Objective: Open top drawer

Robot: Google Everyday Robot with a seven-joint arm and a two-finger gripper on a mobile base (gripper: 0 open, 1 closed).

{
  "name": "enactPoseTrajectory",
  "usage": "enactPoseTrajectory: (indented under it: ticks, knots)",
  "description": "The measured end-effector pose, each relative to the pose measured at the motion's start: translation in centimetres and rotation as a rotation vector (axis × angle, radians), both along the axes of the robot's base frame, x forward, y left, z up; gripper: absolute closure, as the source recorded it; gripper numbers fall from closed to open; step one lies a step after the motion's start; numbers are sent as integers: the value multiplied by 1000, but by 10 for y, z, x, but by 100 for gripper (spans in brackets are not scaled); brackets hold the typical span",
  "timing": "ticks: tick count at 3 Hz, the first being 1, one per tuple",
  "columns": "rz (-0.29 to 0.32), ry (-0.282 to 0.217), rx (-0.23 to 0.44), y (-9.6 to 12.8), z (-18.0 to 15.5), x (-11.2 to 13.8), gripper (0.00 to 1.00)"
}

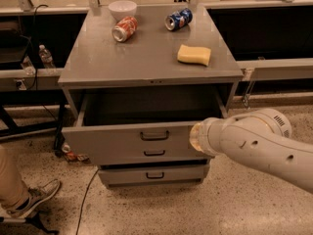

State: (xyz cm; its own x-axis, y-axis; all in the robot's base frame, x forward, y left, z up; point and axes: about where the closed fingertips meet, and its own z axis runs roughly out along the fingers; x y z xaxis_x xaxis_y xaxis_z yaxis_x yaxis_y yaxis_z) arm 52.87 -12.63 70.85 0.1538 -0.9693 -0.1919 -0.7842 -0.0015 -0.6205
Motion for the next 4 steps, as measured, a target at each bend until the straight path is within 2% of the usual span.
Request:
enactPoseTrajectory:
  ticks: [1,2,3,4]
  knots:
    - [21,-18,-11,3,8,29,2]
    - [36,-24,-30,9,9,49,0]
    - [43,12,-62,12,-5,71,0]
    - [38,53,-73,11,-21,84,12]
